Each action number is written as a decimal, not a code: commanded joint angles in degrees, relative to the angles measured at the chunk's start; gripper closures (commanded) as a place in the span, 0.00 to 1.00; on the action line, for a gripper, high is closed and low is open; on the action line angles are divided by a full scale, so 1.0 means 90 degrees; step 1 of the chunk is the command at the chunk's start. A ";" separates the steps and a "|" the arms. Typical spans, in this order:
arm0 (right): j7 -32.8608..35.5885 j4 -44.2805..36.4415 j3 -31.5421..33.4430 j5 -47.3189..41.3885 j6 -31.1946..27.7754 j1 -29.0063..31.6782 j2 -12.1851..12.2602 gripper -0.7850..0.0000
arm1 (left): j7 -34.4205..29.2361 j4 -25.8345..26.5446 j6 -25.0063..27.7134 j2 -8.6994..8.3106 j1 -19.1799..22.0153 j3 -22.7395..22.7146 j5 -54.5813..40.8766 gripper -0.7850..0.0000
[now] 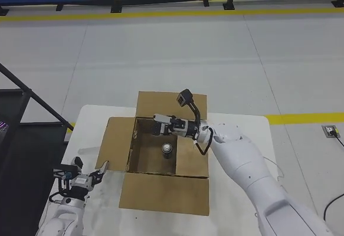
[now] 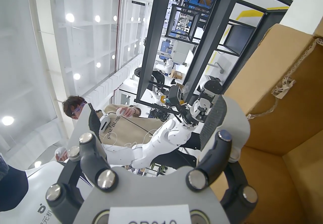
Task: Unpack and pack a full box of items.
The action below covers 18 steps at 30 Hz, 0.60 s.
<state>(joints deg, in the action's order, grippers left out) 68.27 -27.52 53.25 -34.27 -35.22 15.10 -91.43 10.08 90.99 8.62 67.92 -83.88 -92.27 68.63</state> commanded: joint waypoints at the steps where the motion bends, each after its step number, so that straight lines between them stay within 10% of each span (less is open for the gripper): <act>1: -0.0050 -0.0052 0.0002 0.0121 0.0229 0.0014 0.0024 0.00 | -0.0047 -0.0003 -0.0010 0.0003 -0.0012 -0.0013 -0.0028 0.00; 18: -0.0079 -0.0231 -0.0001 0.0492 0.0710 0.0002 0.0017 0.00 | -0.0207 0.0372 -0.0336 0.0024 -0.0300 -0.0173 -0.0039 0.00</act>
<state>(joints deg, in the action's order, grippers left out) 67.11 -29.60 53.39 -30.24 -29.12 15.30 -91.24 8.20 92.87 5.68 68.14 -85.77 -93.42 68.63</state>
